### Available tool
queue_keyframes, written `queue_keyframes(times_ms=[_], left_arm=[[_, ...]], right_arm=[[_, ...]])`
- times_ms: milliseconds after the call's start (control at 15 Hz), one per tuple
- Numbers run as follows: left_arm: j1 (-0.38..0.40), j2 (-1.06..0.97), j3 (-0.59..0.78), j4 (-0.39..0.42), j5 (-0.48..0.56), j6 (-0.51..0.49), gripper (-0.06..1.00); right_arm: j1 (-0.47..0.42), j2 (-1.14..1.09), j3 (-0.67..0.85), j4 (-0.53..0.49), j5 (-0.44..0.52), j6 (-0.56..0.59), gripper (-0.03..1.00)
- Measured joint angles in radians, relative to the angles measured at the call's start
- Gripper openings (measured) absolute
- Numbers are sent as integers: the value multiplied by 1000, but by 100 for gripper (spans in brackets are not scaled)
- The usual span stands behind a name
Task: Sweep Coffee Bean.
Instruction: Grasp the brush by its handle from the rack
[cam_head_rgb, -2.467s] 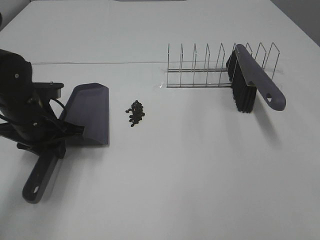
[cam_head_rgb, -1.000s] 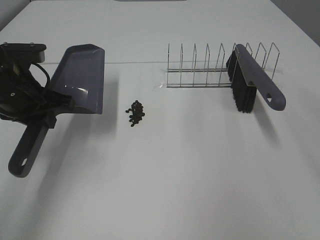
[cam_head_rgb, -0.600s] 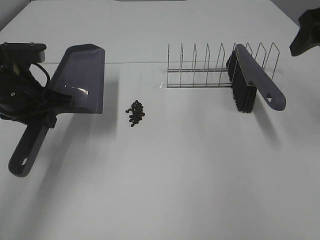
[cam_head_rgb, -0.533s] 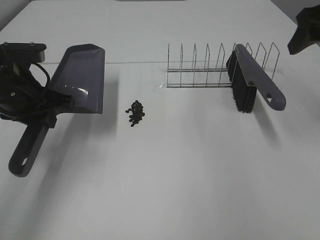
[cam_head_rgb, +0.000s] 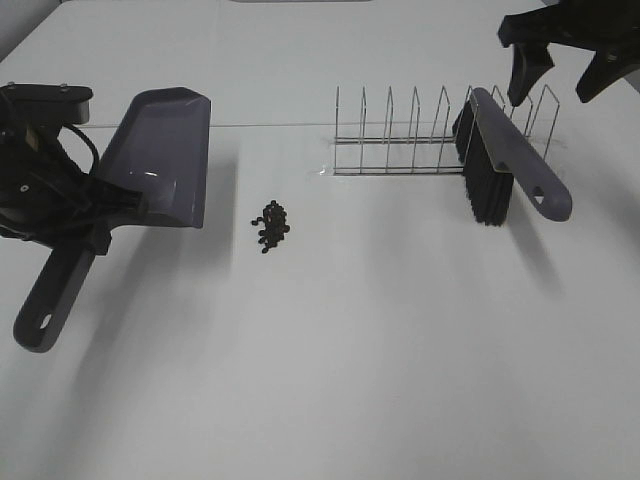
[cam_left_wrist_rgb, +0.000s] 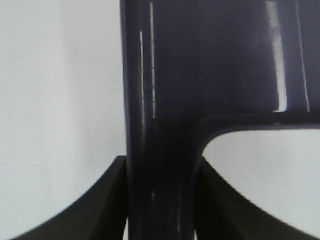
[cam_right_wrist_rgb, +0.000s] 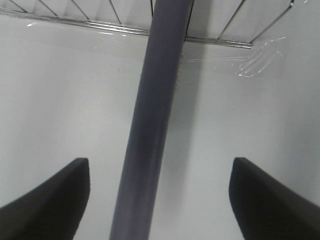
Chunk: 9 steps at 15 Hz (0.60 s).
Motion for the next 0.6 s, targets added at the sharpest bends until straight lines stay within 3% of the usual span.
queue_keyframes(times_ms=[133, 333, 600], left_arm=[[0, 0, 0, 1, -2, 0, 36], [0, 0, 0, 1, -18, 0, 36], [0, 0, 0, 2, -20, 0, 36]], right_arm=[[24, 95, -123, -17, 60, 62, 73], [24, 241, -283, -6, 77, 106, 73], [24, 330, -329, -20, 83, 126, 68]])
